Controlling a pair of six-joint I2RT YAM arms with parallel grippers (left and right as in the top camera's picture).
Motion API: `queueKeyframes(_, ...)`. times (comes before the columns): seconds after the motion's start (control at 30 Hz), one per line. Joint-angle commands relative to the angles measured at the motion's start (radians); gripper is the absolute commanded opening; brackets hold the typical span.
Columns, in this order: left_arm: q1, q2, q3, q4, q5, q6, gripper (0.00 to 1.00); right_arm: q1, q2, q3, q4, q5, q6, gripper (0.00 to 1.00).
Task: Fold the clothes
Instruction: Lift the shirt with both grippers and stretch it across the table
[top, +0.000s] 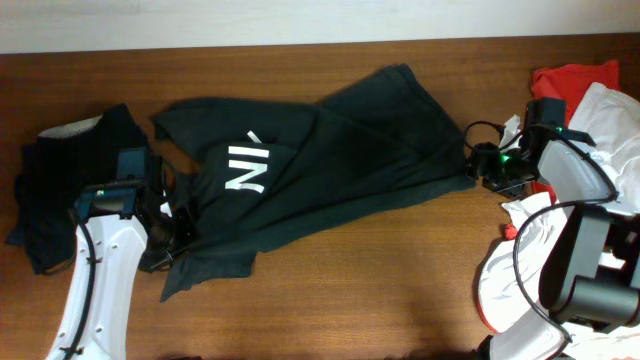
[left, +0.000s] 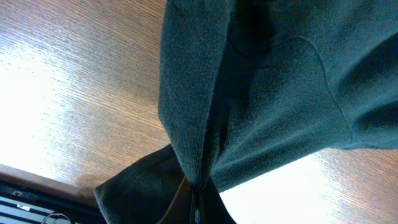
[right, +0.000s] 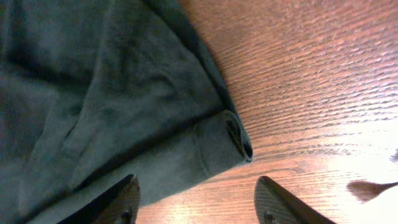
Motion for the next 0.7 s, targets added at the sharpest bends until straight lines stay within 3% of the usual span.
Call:
queueKeyframes(0.0, 0.006, -0.017, 0.003, 0.007, -0.018, 0.008, 0.00, 0.005, 0.058, -0.001, 0.014, 0.016, 0.025, 0.61)
queueKeyframes(0.17, 0.006, -0.017, 0.003, 0.014, -0.018, 0.008, 0.00, 0.005, 0.076, -0.001, 0.066, 0.008, 0.027, 0.58)
queueKeyframes(0.4, 0.006, -0.017, 0.003, 0.024, -0.018, 0.008, 0.00, 0.005, 0.076, 0.000, 0.073, -0.011, 0.027, 0.33)
queueKeyframes(0.5, 0.006, -0.017, 0.003, 0.025, -0.018, 0.008, 0.00, 0.004, 0.076, 0.000, 0.068, -0.011, 0.027, 0.38)
queueKeyframes(0.67, 0.006, -0.017, 0.003, 0.024, -0.018, 0.008, 0.00, 0.005, 0.063, 0.047, -0.012, -0.010, 0.027, 0.37)
